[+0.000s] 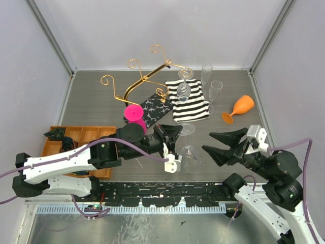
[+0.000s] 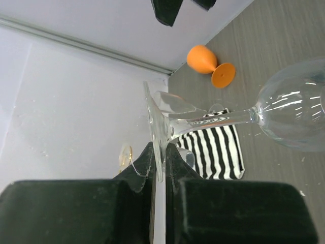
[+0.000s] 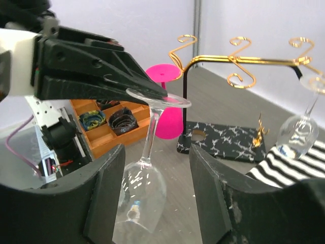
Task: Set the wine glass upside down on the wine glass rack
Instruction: Turn the wine glass upside down at the wine rack.
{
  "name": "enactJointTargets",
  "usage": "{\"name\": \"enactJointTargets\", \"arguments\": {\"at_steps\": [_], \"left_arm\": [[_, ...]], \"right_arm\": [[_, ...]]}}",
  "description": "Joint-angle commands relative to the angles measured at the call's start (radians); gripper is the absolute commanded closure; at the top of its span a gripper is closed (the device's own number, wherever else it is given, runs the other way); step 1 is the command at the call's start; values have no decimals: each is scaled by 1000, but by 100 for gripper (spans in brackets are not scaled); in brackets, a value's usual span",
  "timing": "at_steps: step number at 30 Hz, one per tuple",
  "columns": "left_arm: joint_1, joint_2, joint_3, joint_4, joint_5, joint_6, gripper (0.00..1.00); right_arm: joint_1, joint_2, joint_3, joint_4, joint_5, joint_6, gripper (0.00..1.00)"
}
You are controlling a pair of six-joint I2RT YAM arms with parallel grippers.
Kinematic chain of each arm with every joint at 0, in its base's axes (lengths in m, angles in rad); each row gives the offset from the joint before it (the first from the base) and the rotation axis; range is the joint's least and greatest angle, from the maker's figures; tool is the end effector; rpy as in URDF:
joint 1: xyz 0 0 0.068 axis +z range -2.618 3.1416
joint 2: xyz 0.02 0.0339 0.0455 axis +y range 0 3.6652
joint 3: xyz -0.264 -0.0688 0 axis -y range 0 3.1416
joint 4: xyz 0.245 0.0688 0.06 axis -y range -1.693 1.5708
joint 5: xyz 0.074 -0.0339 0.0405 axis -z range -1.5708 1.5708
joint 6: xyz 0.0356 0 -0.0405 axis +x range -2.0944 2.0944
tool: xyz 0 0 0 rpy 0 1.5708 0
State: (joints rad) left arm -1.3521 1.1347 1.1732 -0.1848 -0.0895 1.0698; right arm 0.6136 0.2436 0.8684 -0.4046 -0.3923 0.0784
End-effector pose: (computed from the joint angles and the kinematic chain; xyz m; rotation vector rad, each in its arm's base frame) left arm 0.0594 -0.2524 0.4062 1.5837 0.6667 -0.1324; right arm 0.0181 0.0294 0.3925 -0.6936 1.2378 0.8405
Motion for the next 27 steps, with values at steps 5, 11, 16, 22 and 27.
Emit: {"name": "enactJointTargets", "arguments": {"at_steps": [5, 11, 16, 22, 27], "left_arm": [[-20, 29, 88, 16, -50, 89, 100], [-33, 36, 104, -22, 4, 97, 100], [-46, 50, 116, -49, 69, 84, 100], [-67, 83, 142, -79, 101, 85, 100], [-89, 104, 155, -111, 111, 96, 100]], "right_arm": [[3, 109, 89, -88, 161, 106, 42], [3, 48, 73, -46, -14, -261, 37], [3, -73, -26, 46, -228, -581, 35], [3, -35, -11, -18, -373, -831, 36], [3, 70, 91, -187, -361, -1011, 40]]}}
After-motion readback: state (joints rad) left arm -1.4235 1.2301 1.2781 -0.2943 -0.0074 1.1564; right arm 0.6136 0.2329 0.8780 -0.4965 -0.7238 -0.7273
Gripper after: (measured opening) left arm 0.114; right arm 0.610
